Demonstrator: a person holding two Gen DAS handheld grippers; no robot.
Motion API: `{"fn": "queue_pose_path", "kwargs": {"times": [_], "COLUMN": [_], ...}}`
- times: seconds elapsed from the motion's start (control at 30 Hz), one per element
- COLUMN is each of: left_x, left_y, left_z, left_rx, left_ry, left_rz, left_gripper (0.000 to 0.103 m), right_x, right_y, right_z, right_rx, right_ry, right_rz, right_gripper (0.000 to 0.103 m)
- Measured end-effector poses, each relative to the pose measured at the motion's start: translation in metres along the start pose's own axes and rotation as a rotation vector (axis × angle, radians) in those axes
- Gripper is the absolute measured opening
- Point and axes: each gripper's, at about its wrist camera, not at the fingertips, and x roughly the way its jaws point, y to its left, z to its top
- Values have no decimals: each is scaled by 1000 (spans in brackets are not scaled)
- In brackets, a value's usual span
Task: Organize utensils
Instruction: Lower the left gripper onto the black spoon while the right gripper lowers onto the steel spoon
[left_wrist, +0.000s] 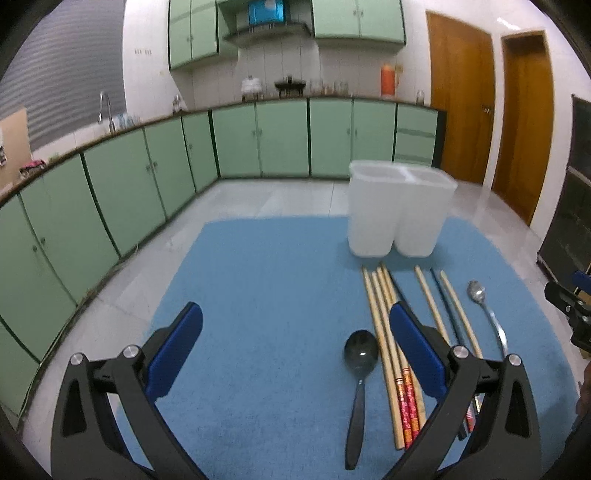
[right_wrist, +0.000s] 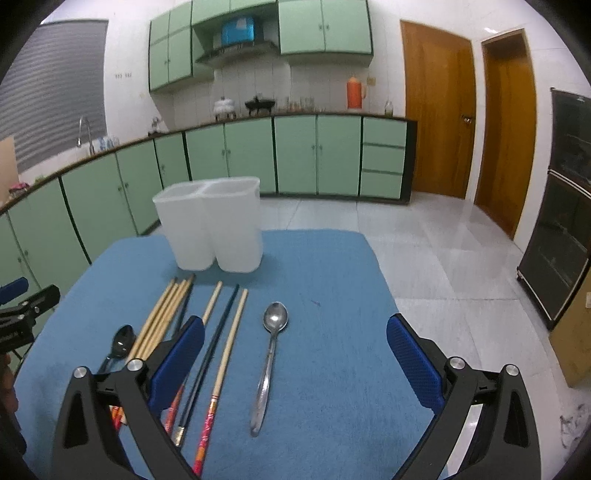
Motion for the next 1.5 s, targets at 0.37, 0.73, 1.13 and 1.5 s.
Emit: {"fn": "queue_pose_path", "kwargs": {"times": [0.37, 0.73, 1.13, 1.5], "left_x": [50, 86, 94, 106], "left_y": [-16, -30, -20, -1], "left_z": [-19, -27, -35, -22], "left_rx": [35, 65, 47, 7], "left_ry": [207, 299, 311, 298], "left_rz": [-58, -56, -92, -95], "left_gripper": [98, 96, 61, 73], "right_x": [40, 54, 60, 83], "right_y": [-1, 0, -1, 11], "right_z": [-4, -5, -3, 4], "right_rx": [3, -3, 2, -15], "right_ry": [160, 201, 212, 284], "right_rz": [37, 42, 44, 89], "right_gripper": [80, 75, 75, 72]}}
